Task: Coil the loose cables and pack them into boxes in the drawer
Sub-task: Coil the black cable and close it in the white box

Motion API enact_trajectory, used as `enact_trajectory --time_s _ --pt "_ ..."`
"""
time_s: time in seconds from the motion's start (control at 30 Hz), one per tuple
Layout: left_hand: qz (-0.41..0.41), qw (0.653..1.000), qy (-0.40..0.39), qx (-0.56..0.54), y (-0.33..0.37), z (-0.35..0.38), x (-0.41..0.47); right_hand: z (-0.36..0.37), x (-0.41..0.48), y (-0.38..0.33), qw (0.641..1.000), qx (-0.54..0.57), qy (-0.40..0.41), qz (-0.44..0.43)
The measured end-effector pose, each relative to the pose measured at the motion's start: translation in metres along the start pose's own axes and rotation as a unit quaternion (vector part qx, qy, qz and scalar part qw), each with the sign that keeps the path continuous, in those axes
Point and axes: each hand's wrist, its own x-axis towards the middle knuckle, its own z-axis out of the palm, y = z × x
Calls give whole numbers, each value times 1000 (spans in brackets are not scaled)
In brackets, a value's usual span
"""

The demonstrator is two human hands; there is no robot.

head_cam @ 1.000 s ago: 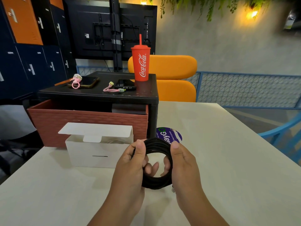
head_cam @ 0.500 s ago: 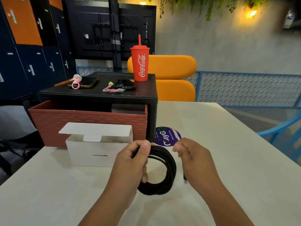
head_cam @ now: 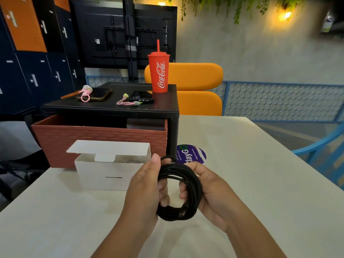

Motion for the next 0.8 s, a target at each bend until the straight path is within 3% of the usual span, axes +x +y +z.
enact_trajectory --time_s 0.37,0.53,0.67,0.73,0.8 --pt "62 997 -33 40 4 4 -9 -8 -3 5 982 -26 -181 39" --pt "48 998 -41 6 3 4 -8 -10 -3 5 983 4 -176 43" --pt "59 998 -6 12 7 -2 -5 -11 1 7 984 113 -134 40" --pt "74 996 21 35 8 -3 -4 -11 2 6 973 155 -169 34" --pt "101 991 49 69 6 -4 -4 -10 1 6 972 127 -194 22"
